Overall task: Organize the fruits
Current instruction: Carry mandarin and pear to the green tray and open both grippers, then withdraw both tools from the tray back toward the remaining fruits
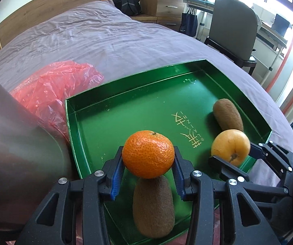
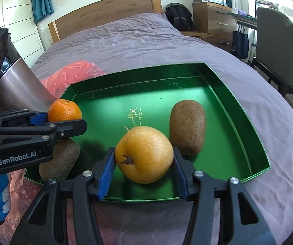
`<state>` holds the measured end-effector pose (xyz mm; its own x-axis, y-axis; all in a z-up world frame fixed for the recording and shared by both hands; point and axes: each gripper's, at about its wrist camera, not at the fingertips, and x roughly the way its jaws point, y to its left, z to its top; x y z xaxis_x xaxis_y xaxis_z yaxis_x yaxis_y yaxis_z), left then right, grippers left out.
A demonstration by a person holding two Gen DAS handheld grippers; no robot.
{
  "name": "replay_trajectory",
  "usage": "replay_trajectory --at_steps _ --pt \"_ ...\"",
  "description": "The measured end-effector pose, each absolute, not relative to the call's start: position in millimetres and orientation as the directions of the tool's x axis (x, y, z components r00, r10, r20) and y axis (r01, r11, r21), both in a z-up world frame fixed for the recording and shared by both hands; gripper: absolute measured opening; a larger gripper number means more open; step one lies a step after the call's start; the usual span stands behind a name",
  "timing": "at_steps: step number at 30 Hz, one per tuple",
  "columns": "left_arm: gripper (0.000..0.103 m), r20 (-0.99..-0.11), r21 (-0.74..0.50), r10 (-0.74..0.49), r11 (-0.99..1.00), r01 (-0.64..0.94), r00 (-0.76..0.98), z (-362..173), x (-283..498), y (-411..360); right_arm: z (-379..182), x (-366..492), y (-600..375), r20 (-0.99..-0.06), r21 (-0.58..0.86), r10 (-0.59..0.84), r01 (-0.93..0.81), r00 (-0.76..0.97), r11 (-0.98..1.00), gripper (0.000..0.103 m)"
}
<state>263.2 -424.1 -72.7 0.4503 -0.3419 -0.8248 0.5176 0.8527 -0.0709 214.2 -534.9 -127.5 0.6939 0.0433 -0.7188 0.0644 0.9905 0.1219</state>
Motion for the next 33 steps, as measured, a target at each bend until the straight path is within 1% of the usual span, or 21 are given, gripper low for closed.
replay_trajectory --at_steps 9,20,22,25,27,28,33 --pt "0.038 -0.854 -0.065 -0.306 0.865 0.497 0.421 -94.5 270.3 -428.1 -132.9 214.8 -529.6 -0.722 0.072 0.023 0.042 0.692 0.997 0.03" --pt "0.04 -0.856 -0.039 -0.286 0.866 0.499 0.43 -91.8 267.4 -427.4 -132.2 211.2 -524.2 -0.722 0.032 0.002 0.031 0.692 0.999 0.031" --pt "0.042 -0.854 -0.025 -0.28 0.864 0.502 0.438 -89.6 265.1 -427.1 -131.5 211.3 -524.2 -0.723 0.029 -0.003 0.035 0.69 0.999 0.032" --pt "0.048 -0.851 -0.01 -0.27 0.866 0.5 0.451 -84.9 262.7 -425.5 -129.7 210.4 -523.0 -0.726 0.03 -0.004 0.037 0.687 0.999 0.032" --pt "0.051 -0.846 0.009 -0.261 0.865 0.502 0.465 -81.4 261.0 -424.9 -126.6 207.7 -521.8 -0.72 0.022 -0.012 0.039 0.694 0.999 0.036" --pt "0.052 -0.844 0.02 -0.255 0.864 0.502 0.472 -79.7 260.1 -424.6 -124.9 207.1 -521.2 -0.717 0.023 -0.011 0.04 0.697 0.999 0.042" --pt "0.055 -0.841 0.023 -0.253 0.866 0.499 0.478 -71.6 255.0 -421.0 -117.9 198.2 -522.4 -0.715 0.022 -0.022 0.054 0.699 0.998 0.045"
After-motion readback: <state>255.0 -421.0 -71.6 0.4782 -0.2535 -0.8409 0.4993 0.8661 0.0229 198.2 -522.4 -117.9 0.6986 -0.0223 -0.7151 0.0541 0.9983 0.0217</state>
